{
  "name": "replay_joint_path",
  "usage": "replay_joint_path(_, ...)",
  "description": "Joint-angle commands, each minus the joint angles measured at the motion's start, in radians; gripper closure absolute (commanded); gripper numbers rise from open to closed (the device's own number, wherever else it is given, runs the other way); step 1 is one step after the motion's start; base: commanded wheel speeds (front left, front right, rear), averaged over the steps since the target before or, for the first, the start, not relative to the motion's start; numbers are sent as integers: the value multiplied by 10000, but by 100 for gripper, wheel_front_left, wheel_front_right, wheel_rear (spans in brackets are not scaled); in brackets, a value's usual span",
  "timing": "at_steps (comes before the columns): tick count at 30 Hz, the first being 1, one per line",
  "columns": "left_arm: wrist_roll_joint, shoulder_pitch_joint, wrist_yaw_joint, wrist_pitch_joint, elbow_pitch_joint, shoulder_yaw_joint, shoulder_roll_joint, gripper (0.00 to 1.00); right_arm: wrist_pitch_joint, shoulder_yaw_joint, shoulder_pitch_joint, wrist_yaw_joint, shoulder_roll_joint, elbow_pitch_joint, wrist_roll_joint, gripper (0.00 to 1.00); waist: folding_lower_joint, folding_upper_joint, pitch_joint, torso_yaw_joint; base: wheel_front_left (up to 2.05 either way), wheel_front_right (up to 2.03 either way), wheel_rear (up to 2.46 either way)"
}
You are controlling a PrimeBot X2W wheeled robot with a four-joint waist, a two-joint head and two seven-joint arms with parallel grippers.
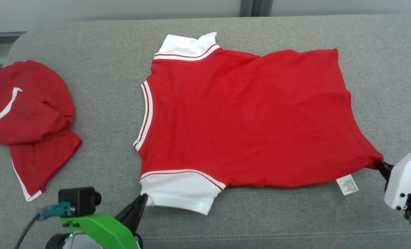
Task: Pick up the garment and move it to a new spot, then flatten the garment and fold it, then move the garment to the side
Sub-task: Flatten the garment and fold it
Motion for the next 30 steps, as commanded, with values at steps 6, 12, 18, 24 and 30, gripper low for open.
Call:
replay_joint_path(6,195,-2241,-470,408,1081,68,-432,100,-283,-280,-1026,-2,485,111,543,100,1,-1,301,-40,0,0,0)
replay_joint_path(12,504,-4015,-796,633,2285,-133,-1072,100,-465,-438,-1881,-2,775,582,417,100,1,-1,732,-20,0,0,0)
replay_joint_path(18,898,-5816,-1152,659,4154,-504,-1938,100,-942,-730,-2911,-2,1135,1342,90,100,1,-1,1272,-57,0,0,0)
replay_joint_path(24,1364,-7160,-1553,414,5944,-677,-2403,100,-1358,-816,-3708,-2,1287,2160,-347,100,1,-1,1774,-190,0,0,0)
replay_joint_path(30,1554,-8178,-1940,184,7190,-814,-2793,100,-1749,-597,-4196,-2,1284,2894,-532,100,1,-1,2105,-319,0,0,0)
